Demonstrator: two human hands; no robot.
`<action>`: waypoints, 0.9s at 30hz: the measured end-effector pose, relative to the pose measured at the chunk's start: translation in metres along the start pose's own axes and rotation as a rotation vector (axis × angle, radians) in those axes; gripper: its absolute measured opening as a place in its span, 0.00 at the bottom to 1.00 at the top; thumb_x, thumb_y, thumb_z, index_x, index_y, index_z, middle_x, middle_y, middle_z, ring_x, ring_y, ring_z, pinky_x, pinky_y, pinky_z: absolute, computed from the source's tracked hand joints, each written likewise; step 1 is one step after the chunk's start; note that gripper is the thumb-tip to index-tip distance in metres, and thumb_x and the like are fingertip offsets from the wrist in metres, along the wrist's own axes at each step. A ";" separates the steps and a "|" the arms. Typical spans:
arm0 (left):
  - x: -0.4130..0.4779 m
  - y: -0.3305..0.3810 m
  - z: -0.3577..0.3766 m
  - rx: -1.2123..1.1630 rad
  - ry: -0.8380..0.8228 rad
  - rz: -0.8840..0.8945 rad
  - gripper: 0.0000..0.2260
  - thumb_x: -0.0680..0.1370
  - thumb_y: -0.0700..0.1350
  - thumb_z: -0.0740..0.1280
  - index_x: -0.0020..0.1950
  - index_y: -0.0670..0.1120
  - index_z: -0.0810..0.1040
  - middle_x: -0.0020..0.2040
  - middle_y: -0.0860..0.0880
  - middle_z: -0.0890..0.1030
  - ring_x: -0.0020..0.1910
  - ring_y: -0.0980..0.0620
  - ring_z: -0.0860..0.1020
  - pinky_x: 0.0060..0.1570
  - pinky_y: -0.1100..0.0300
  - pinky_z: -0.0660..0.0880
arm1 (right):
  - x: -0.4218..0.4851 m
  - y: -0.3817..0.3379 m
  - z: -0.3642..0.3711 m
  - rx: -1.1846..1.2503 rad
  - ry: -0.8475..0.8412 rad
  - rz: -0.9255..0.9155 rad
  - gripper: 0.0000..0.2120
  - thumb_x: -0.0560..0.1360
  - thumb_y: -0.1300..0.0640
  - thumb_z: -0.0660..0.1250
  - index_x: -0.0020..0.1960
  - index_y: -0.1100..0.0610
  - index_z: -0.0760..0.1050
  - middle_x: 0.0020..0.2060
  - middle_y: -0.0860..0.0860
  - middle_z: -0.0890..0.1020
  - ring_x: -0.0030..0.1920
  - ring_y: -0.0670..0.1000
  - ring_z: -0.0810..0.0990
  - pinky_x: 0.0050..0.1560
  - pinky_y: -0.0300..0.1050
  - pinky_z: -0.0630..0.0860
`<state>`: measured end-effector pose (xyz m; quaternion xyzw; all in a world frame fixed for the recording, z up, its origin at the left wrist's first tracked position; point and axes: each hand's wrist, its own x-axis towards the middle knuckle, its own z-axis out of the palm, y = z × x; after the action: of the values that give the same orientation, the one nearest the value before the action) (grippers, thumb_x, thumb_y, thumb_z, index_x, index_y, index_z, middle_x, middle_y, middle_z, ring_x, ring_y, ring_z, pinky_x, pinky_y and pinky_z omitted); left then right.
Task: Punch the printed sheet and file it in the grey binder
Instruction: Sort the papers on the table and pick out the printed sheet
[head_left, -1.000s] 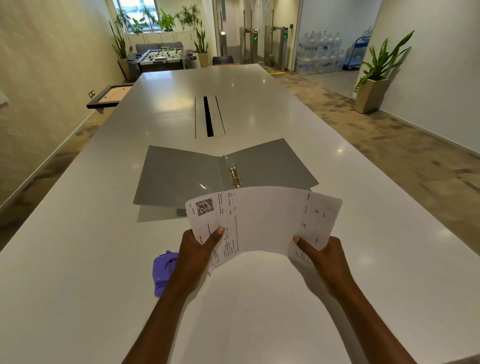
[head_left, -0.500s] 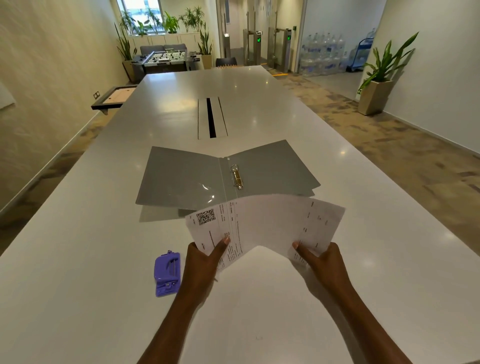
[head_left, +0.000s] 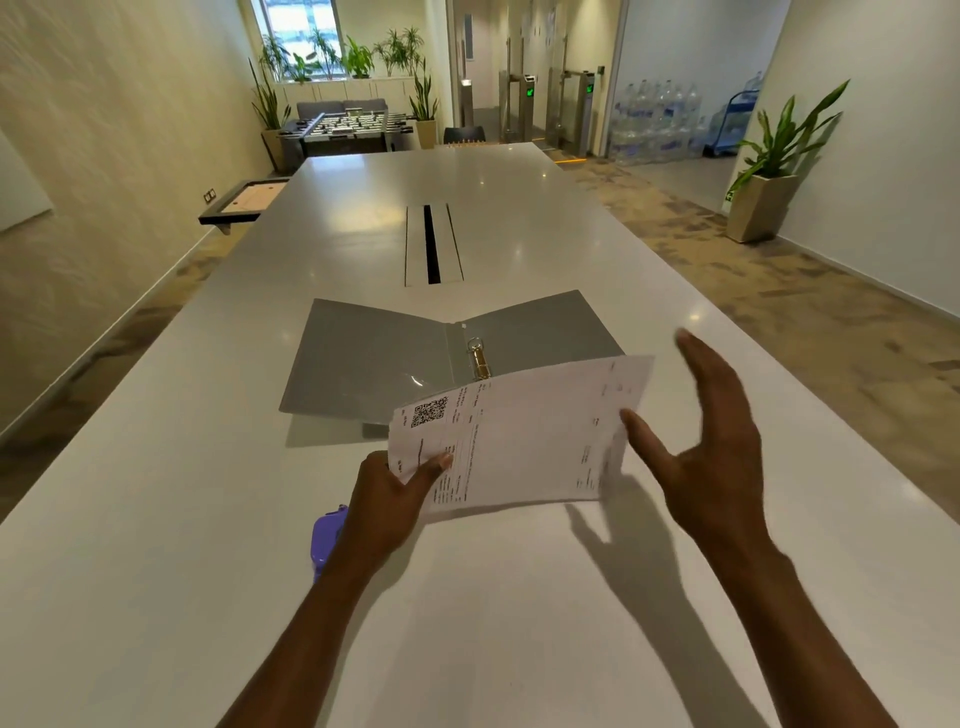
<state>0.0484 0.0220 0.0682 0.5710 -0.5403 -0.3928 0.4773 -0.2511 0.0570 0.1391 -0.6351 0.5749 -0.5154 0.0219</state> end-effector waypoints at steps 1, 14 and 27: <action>0.000 0.005 0.000 0.023 -0.003 0.027 0.10 0.77 0.43 0.76 0.54 0.56 0.81 0.45 0.59 0.86 0.42 0.61 0.87 0.39 0.62 0.85 | 0.009 -0.017 -0.003 -0.021 -0.073 -0.086 0.40 0.74 0.51 0.76 0.80 0.55 0.62 0.77 0.50 0.68 0.76 0.46 0.66 0.74 0.36 0.62; -0.006 0.039 -0.022 0.267 -0.085 0.320 0.15 0.79 0.46 0.73 0.58 0.66 0.79 0.44 0.68 0.86 0.45 0.62 0.86 0.44 0.57 0.86 | 0.069 -0.076 0.017 -0.325 -0.718 -0.285 0.13 0.79 0.51 0.71 0.64 0.46 0.83 0.60 0.46 0.86 0.57 0.51 0.83 0.57 0.52 0.80; -0.001 0.065 -0.042 -0.178 0.010 0.010 0.34 0.74 0.56 0.73 0.78 0.51 0.70 0.71 0.51 0.80 0.70 0.52 0.79 0.70 0.48 0.76 | 0.043 -0.031 0.011 0.535 -0.365 0.427 0.05 0.76 0.57 0.75 0.51 0.52 0.87 0.46 0.45 0.89 0.41 0.48 0.88 0.39 0.40 0.83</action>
<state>0.0731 0.0306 0.1414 0.5257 -0.5037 -0.4337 0.5308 -0.2297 0.0289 0.1799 -0.5541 0.5260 -0.5097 0.3955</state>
